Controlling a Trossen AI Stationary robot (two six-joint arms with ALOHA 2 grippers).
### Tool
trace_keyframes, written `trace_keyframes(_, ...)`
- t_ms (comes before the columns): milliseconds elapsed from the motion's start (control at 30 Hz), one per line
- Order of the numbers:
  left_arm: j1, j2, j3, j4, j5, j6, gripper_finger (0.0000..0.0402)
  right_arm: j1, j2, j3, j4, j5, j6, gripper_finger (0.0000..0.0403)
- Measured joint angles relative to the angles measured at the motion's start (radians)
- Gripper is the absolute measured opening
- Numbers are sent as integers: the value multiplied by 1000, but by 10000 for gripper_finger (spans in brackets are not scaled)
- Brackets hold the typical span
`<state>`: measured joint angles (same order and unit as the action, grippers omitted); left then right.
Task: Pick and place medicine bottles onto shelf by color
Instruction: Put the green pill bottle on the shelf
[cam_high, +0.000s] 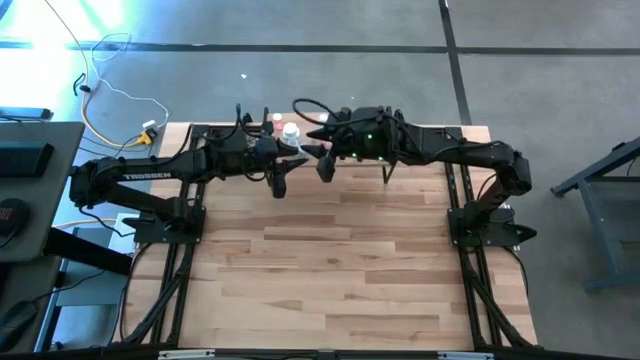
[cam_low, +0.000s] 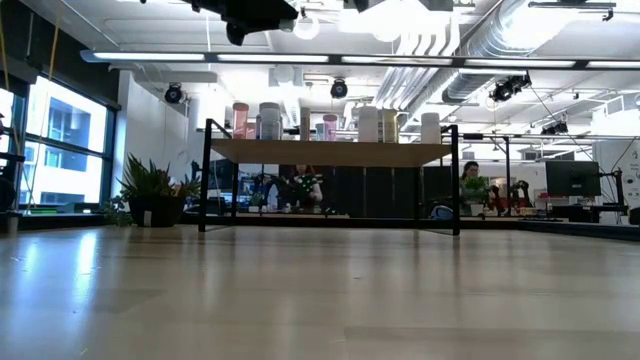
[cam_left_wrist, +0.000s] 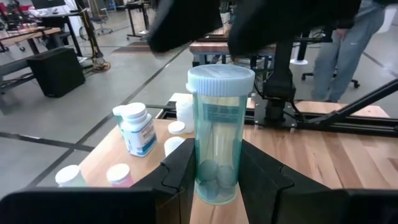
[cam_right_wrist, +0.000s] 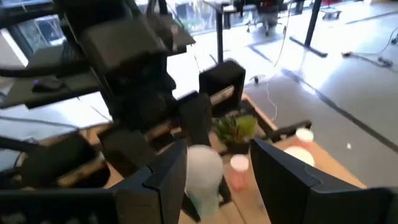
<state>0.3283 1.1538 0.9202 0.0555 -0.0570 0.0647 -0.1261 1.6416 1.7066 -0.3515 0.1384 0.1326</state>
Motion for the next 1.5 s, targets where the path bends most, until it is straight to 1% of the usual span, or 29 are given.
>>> trace_keyframes(133, 0, 0, 0, -4, -1, 0, 91, 2, 19, -1, 9, -7, 3, 170)
trace_keyframes(300, 0, 0, 0, -8, -4, 2, 91, 2, 46, 0, 13, -65, 23, 170)
trace_keyframes(567, 0, 0, 0, -11, -7, 1, 91, 2, 51, 0, 13, -64, 22, 168)
trace_keyframes(667, 0, 0, 0, -10, -7, 1, 91, 2, 51, -1, 11, -64, 24, 160)
trace_keyframes(900, 0, 0, 0, -11, -7, 0, 91, 2, 51, 0, 3, -62, 24, 120)
trace_keyframes(1033, 0, 0, 0, -12, -7, 0, 91, 2, 50, 0, -2, -62, 24, 105)
trace_keyframes(1500, 0, 0, 0, -11, -7, 0, 91, 2, 50, 0, -3, -63, 24, 103)
